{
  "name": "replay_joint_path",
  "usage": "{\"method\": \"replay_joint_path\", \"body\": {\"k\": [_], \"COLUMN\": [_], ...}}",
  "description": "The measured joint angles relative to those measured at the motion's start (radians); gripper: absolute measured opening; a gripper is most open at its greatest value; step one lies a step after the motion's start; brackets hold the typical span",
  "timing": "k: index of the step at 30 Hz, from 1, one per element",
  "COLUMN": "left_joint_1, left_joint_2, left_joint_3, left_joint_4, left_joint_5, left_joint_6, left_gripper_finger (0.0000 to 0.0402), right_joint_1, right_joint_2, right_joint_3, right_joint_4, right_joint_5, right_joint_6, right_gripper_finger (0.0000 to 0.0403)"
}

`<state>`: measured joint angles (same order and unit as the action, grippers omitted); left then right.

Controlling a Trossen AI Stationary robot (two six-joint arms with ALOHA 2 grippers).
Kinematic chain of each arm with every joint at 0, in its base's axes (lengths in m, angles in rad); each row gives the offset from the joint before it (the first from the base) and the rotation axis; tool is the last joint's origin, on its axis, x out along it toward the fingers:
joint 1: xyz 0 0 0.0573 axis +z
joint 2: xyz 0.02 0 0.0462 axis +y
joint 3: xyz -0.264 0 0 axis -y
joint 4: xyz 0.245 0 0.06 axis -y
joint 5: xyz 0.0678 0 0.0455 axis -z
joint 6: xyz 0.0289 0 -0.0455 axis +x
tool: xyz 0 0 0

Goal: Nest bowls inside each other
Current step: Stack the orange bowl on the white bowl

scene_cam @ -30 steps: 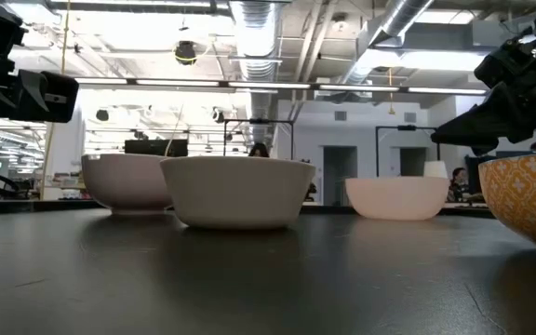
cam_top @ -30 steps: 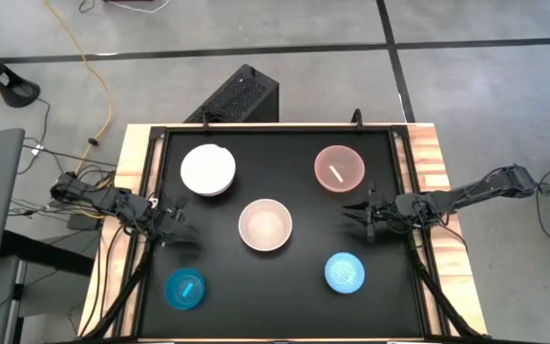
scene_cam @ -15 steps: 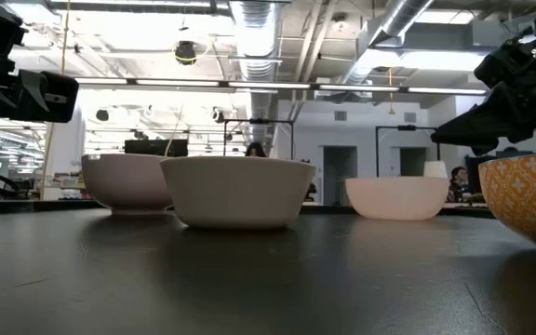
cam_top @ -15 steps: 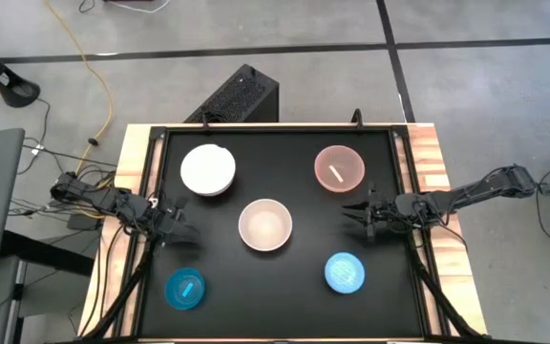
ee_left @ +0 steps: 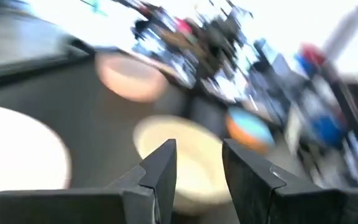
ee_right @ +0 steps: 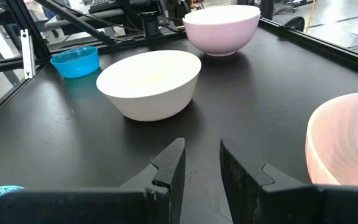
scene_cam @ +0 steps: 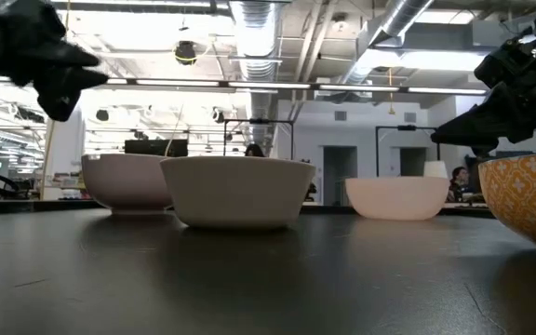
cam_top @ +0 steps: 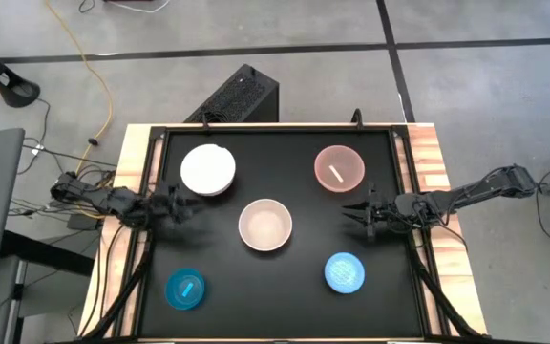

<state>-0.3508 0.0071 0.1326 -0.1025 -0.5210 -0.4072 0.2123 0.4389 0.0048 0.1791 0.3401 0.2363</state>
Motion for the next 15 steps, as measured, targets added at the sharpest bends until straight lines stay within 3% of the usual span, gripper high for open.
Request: {"method": "replay_joint_path", "body": {"k": [4, 7, 10, 15], "left_joint_1": [0.0, 0.0, 0.0, 0.002], "left_joint_2": [0.009, 0.014, 0.017, 0.025], "left_joint_3": [0.0, 0.0, 0.0, 0.0], "left_joint_4": [0.058, 0.064, 0.061, 0.077], "left_joint_5": [-0.277, -0.409, -0.453, -0.441], "left_joint_6": [-0.219, -0.387, -0.423, -0.414], "left_gripper_finger": [0.0118, 0.0118, 0.0118, 0.0118], "right_joint_1": [0.0, 0.0, 0.0, -0.013], "right_joint_2": [0.0, 0.0, 0.0, 0.0], "right_joint_3": [0.0, 0.0, 0.0, 0.008], "right_joint_4": [0.001, 0.002, 0.045, 0.248], "right_joint_5": [0.0, 0.0, 0.0, 0.048], "right_joint_6": [0.0, 0.0, 0.002, 0.064], "right_gripper_finger": [0.0117, 0.0117, 0.0117, 0.0117]}}
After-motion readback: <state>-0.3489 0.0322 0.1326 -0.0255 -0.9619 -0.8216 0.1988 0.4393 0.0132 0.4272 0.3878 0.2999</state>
